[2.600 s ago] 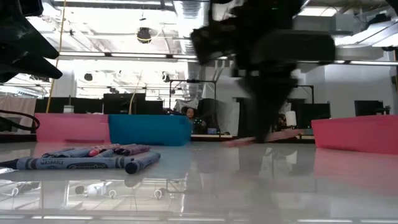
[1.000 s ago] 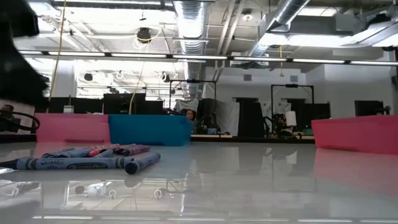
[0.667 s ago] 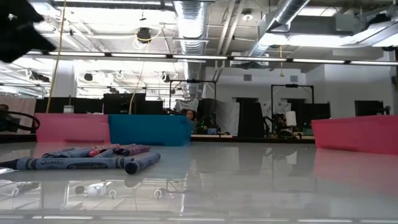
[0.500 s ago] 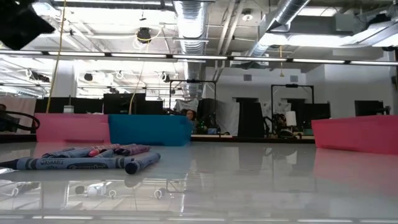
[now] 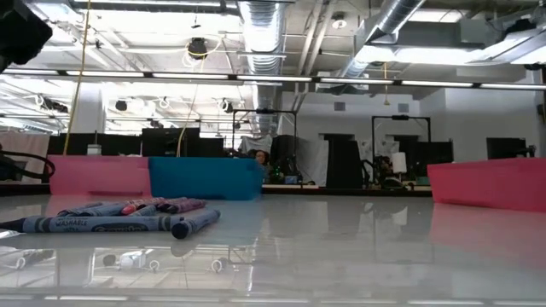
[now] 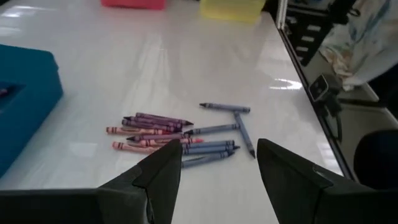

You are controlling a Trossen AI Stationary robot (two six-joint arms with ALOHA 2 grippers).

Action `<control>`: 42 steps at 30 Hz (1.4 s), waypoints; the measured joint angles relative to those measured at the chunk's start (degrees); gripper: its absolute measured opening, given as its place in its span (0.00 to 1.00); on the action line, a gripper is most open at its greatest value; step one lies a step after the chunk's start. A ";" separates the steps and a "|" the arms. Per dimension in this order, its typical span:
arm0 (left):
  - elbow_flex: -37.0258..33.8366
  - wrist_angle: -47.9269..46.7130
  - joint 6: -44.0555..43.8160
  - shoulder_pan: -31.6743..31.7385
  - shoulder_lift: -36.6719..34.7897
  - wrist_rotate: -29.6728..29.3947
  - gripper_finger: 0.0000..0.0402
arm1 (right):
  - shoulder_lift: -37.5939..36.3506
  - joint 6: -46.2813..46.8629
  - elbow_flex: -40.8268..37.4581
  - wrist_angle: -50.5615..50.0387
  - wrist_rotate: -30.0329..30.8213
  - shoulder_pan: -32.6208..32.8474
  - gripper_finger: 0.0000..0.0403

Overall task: Sort crayons
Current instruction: Put the pink crayon into the yellow bin, then put the blue crayon into the large red bin

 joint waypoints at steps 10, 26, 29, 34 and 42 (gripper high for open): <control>-0.50 -4.50 -1.79 -1.70 0.00 -0.05 0.49 | 0.07 -0.32 -3.69 0.62 0.05 -3.14 0.07; -0.52 -4.46 -2.36 -3.63 -5.69 -1.24 0.49 | 0.09 -0.79 -3.92 0.69 0.33 -4.59 0.20; -0.52 -4.57 -0.99 -4.27 -9.25 -2.30 0.49 | 0.09 -0.92 -3.92 0.66 0.32 -4.58 0.22; -0.52 -7.19 2.83 -5.07 -14.10 -4.68 0.49 | 0.11 -0.94 -3.92 0.73 0.48 -4.96 0.22; -0.52 -12.76 -3.40 -5.12 -17.40 -0.47 0.49 | -0.25 -3.50 0.86 -0.98 5.31 -6.07 0.21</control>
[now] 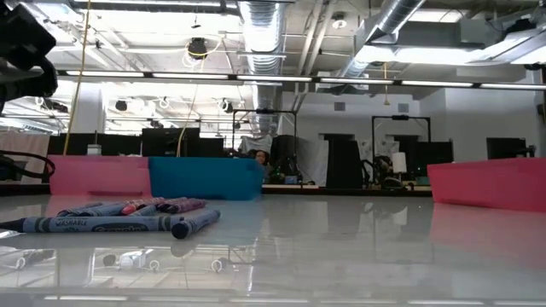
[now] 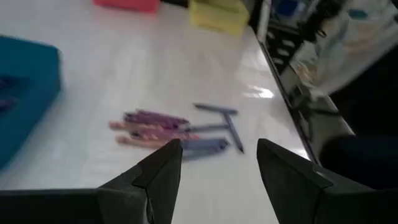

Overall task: Sort crayons
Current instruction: Put the blue crayon into the large red bin

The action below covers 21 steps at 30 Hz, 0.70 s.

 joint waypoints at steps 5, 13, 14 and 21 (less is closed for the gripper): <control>0.00 -2.07 -2.59 0.00 0.09 5.24 0.49 | -0.45 -4.54 6.31 -0.15 12.24 -2.38 0.21; 0.00 -0.50 1.40 -1.15 -2.89 -3.12 0.49 | -0.45 -17.05 15.19 2.66 36.11 -7.75 0.21; 0.00 -0.50 1.56 -1.54 -3.70 -3.18 0.49 | -0.45 -19.49 15.87 3.41 36.87 -8.40 0.21; 0.00 0.32 5.68 -5.89 -8.31 -6.41 0.49 | -0.07 -30.35 16.38 8.69 37.59 -12.68 0.21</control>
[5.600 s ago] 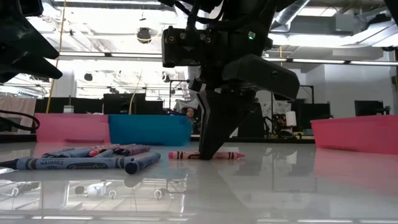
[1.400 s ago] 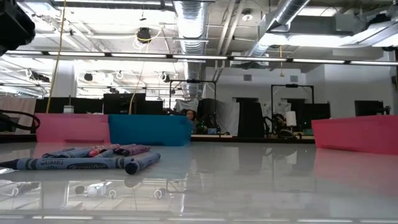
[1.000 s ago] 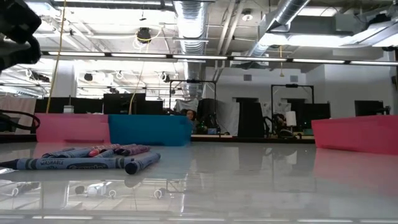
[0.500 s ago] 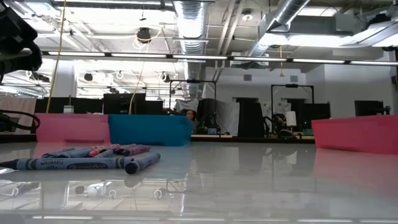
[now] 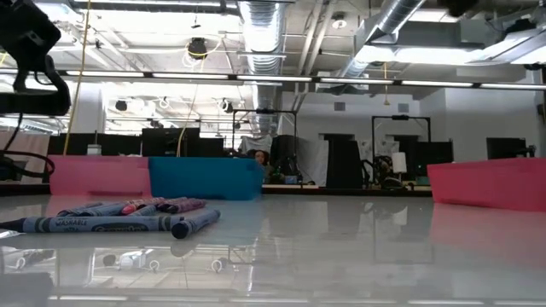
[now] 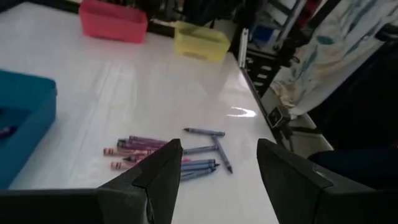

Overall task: Sort crayons
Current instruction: Put the blue crayon into the large red bin

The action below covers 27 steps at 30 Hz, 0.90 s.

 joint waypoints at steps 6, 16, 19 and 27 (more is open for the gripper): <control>-0.60 1.82 4.29 -3.14 -2.74 -2.91 0.49 | 0.03 -4.03 -0.90 5.00 3.43 -2.62 0.21; -12.87 18.28 16.96 -6.73 -13.28 -0.41 0.49 | 0.03 -23.41 -0.90 19.72 7.43 -5.79 0.21; -15.83 26.30 24.90 -6.84 -15.40 2.97 0.49 | 0.03 -26.25 -0.90 22.75 7.47 -6.69 0.21; -18.85 38.33 39.05 -6.83 -15.22 13.89 0.49 | 2.09 -34.39 -1.12 33.47 7.93 -9.17 0.21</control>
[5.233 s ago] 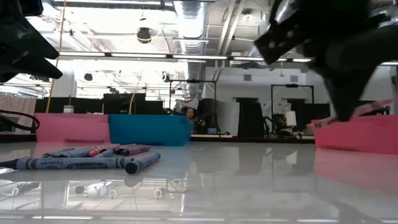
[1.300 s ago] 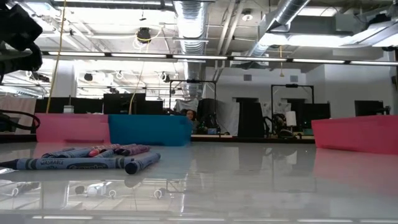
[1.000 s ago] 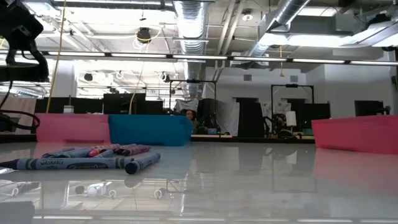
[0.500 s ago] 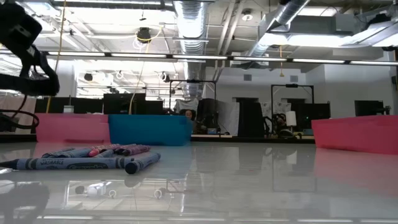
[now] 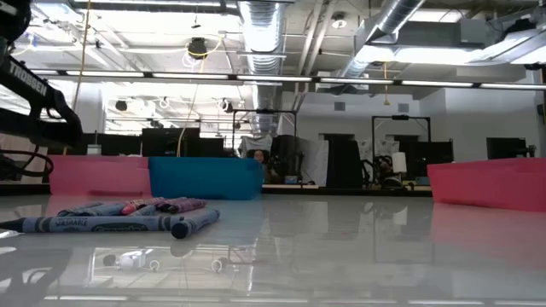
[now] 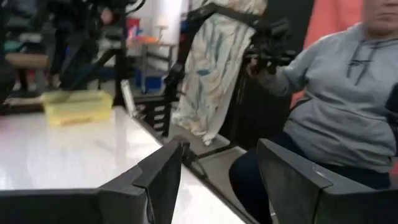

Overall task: Sort crayons
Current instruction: Put the blue crayon into the large red bin

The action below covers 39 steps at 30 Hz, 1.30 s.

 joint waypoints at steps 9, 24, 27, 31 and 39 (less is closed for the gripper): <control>-6.22 8.89 3.01 0.00 -0.28 3.99 0.49 | 9.77 -15.08 -0.04 20.52 -6.63 -4.38 0.21; -7.34 9.37 9.51 0.00 -0.21 5.40 0.49 | 17.56 -48.04 -0.04 22.71 -26.10 -7.09 0.21; -7.34 9.32 10.77 0.00 -0.21 5.09 0.49 | 17.65 -55.95 -0.04 23.28 -26.10 -7.56 0.21; -7.32 8.77 10.18 0.00 -0.21 1.69 0.49 | 17.61 -62.22 -0.02 24.07 -26.17 -9.04 0.21; -7.32 3.94 2.82 0.00 -0.19 -2.49 0.49 | 17.59 -74.16 -0.02 24.60 -31.04 -11.20 0.22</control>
